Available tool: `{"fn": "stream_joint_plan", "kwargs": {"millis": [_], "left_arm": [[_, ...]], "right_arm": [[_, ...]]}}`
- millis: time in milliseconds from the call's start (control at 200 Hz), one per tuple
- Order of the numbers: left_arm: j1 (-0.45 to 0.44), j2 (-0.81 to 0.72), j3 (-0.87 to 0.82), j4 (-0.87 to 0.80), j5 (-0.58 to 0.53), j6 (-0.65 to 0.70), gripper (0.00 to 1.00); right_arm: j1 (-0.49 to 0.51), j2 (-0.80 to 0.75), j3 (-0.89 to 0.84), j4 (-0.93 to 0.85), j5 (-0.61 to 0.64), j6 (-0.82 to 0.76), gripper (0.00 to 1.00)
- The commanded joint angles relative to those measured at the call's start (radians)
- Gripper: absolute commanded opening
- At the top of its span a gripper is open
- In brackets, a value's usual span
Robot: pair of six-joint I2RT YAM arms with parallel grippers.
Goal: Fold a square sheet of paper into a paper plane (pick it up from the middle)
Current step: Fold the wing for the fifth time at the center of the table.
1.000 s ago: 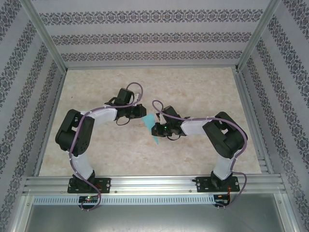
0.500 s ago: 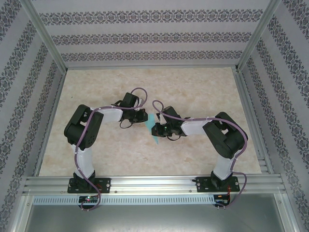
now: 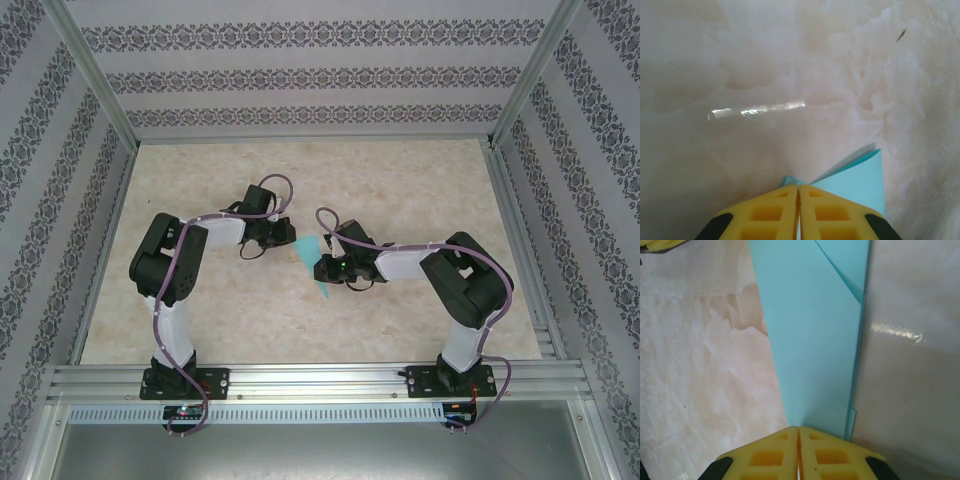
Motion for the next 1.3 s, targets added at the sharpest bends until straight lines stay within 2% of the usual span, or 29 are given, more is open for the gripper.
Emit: {"fn": "stream_joint_plan", "kwargs": {"millis": [0, 200, 320, 400, 520, 684, 894, 1119, 1299], "left_arm": [[0.051, 0.014, 0.035, -0.035, -0.113, 0.047, 0.12], [0.018, -0.102, -0.001, -0.034, -0.046, 0.044, 0.13], [-0.006, -0.158, -0.050, 0.019, 0.017, -0.005, 0.14], [-0.027, -0.188, -0.081, 0.047, 0.021, -0.031, 0.14], [-0.068, -0.170, -0.089, 0.072, 0.073, -0.049, 0.14], [-0.110, -0.096, -0.071, 0.057, 0.070, -0.051, 0.13], [-0.125, -0.022, -0.044, -0.005, 0.011, -0.051, 0.12], [-0.135, 0.030, 0.002, -0.157, -0.157, -0.045, 0.11], [-0.136, 0.068, -0.014, -0.184, -0.215, -0.068, 0.10]], "right_arm": [[-0.012, 0.068, -0.081, -0.295, 0.109, -0.016, 0.10], [-0.010, 0.039, -0.076, -0.295, 0.098, -0.016, 0.10], [-0.011, 0.019, -0.065, -0.298, 0.094, -0.018, 0.10], [-0.013, 0.016, -0.052, -0.304, 0.091, -0.018, 0.10], [-0.012, 0.020, -0.039, -0.296, 0.082, -0.016, 0.10], [-0.013, 0.022, -0.029, -0.287, 0.078, -0.014, 0.10], [-0.012, 0.025, -0.037, -0.279, 0.069, -0.026, 0.10], [-0.001, 0.002, -0.074, -0.279, 0.036, -0.063, 0.10], [0.039, -0.050, -0.135, -0.268, -0.007, -0.089, 0.10]]}}
